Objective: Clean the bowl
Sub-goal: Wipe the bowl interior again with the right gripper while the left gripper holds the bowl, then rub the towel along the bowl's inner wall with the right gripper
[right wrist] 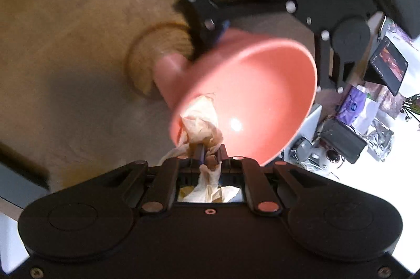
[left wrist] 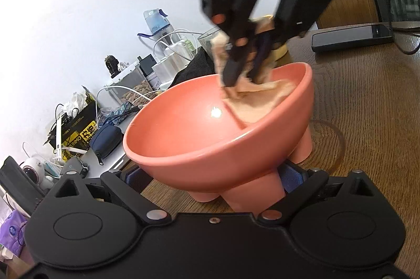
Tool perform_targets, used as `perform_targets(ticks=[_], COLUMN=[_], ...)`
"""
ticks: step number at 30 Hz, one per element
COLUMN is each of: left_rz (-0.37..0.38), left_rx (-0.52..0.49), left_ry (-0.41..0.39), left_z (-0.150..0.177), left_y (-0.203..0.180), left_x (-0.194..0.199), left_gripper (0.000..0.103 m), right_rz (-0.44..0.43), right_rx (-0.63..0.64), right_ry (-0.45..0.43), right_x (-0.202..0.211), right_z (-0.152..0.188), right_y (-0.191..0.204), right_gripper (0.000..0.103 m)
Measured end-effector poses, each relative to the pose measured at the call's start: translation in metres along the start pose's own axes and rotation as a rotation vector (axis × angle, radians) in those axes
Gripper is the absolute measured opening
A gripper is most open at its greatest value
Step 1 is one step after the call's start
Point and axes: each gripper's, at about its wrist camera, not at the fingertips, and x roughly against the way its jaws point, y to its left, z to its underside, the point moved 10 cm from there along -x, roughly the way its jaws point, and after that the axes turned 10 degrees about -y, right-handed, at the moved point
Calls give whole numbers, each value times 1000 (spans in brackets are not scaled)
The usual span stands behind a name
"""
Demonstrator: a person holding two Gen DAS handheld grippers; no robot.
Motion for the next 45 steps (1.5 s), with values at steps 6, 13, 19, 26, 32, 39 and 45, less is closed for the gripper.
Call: perform_targets(ticks=[6, 13, 19, 26, 32, 39, 45], left_rz=[-2, -3, -1, 0, 0, 3, 4], left_rx=[-4, -6, -4, 0, 0, 2, 2], left_ry=[-2, -3, -3, -1, -1, 0, 0], left_z=[0, 0, -1, -2, -2, 0, 1], left_y=[0, 4, 0, -4, -2, 4, 5], left_x=[1, -2, 1, 6, 5, 0, -2], left_gripper=[97, 97, 97, 97, 97, 97, 97], right_rz=[36, 75, 90, 45, -6, -73, -80], right_rx=[-91, -49, -27, -58, -104, -154, -224], right_ry=[-122, -135, -84, -6, 20, 15, -67], right_x=[14, 13, 9, -20, -11, -28, -7], right_z=[-33, -32, 3, 35, 44, 30, -2], right_y=[-30, -56, -69, -72, -50, -56, -60], right_gripper=[10, 10, 10, 10, 10, 10, 10])
